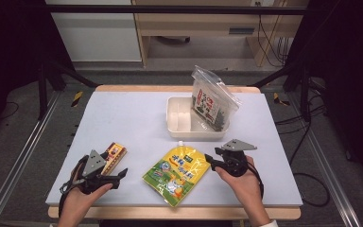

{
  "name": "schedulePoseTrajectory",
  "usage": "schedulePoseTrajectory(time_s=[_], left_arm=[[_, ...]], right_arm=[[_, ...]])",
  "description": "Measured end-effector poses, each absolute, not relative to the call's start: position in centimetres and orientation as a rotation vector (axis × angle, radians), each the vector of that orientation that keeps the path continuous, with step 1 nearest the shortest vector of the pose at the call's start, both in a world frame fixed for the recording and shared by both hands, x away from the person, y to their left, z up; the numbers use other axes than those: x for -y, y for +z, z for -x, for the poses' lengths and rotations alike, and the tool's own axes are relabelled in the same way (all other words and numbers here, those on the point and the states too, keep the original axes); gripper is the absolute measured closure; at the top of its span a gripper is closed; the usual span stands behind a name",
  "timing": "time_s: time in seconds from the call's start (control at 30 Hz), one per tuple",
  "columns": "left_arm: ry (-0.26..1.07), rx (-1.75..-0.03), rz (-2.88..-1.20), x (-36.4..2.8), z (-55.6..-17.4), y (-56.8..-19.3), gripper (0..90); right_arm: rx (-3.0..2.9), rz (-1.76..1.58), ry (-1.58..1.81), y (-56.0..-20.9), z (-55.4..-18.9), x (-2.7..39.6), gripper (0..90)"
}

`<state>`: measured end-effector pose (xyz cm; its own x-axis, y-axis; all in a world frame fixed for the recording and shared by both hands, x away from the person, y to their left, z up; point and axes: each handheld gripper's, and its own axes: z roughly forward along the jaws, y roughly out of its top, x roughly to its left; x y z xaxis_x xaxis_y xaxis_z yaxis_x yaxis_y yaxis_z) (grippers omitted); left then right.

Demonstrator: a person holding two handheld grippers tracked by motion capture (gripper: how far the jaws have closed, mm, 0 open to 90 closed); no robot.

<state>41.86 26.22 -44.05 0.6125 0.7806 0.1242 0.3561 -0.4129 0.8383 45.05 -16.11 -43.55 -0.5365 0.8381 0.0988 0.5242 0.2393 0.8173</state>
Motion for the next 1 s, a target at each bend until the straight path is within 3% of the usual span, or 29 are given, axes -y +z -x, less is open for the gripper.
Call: schedulePoseTrajectory(time_s=[0.3, 1.0], left_arm=[[0.657, -0.882, -2.007, -25.9, -42.0, -43.7, 10.0], [0.644, -0.877, -2.026, -25.6, -42.1, -43.8, 10.0]], right_arm=[[-2.248, -1.356, 1.09, -46.7, -46.1, 15.4, 48.7], [-2.269, -1.409, 1.146, -47.0, -46.4, 15.5, 52.9]])
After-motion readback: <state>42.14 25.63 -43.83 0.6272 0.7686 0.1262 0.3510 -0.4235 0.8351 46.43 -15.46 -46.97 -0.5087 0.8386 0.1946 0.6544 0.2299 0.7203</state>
